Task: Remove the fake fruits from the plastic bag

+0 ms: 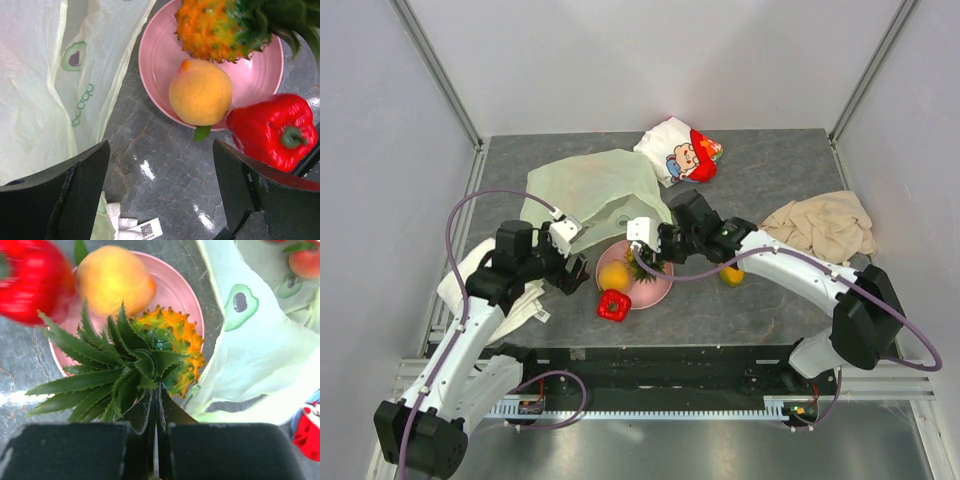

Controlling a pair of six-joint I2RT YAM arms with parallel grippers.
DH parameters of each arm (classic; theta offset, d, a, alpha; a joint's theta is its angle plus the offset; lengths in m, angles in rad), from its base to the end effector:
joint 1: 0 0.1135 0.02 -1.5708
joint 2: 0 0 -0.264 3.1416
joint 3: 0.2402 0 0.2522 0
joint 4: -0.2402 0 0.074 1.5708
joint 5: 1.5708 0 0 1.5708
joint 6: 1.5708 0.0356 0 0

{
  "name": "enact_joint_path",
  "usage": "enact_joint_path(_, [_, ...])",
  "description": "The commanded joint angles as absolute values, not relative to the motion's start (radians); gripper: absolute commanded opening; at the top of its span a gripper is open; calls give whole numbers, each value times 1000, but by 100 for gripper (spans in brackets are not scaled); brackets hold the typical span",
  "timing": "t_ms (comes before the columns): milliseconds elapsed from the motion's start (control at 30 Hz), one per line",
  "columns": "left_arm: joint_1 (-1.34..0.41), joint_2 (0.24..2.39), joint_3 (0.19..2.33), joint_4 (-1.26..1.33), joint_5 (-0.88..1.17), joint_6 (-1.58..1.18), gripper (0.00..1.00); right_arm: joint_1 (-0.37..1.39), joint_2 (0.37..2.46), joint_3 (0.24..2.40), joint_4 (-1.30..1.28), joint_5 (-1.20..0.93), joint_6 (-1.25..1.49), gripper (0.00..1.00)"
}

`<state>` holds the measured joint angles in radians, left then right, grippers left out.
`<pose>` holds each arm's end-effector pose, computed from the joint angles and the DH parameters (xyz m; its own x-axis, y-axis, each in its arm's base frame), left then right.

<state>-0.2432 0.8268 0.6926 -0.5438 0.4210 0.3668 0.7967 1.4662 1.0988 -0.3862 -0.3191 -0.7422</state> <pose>0.1663 -0.0562 0.2676 -0.3787 0.4312 -0.8190 0.7119 0.7012 0.0400 0.2166 0.2375 0.2703 0.2145 -0.6987 -0.6825 -0.9416 0.0379 -0.3347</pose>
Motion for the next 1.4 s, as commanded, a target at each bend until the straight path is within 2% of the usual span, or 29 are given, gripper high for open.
enact_joint_path(0, [-242,836,677,-522,497,396,89,724,1546,1239,-468,-429,-651,0])
enact_joint_path(433, [-253,867,626,-465,485,425,89,597,1850,1621,-722,-655,-525,0])
enact_joint_path(600, [-255,862,630,-465,494,436,89,591,1893,1733,-836,-661,-499,0])
enact_joint_path(700, [-256,857,630,-469,494,448,90,592,1934,1805,-882,-678,-471,4])
enact_joint_path(1067, [-284,910,696,-479,522,485,92,595,2042,1881,-876,-667,-379,6])
enact_joint_path(1200, [-320,928,739,-459,541,474,97,589,2011,1868,-858,-664,-367,15])
enact_joint_path(1267, [-350,925,762,-445,541,476,98,581,1996,1870,-838,-663,-356,23])
enact_joint_path(1300, [-394,927,773,-443,537,497,98,580,1979,1870,-827,-660,-341,29])
enact_joint_path(1367, [-451,934,788,-437,520,535,98,575,1964,1864,-789,-649,-328,32])
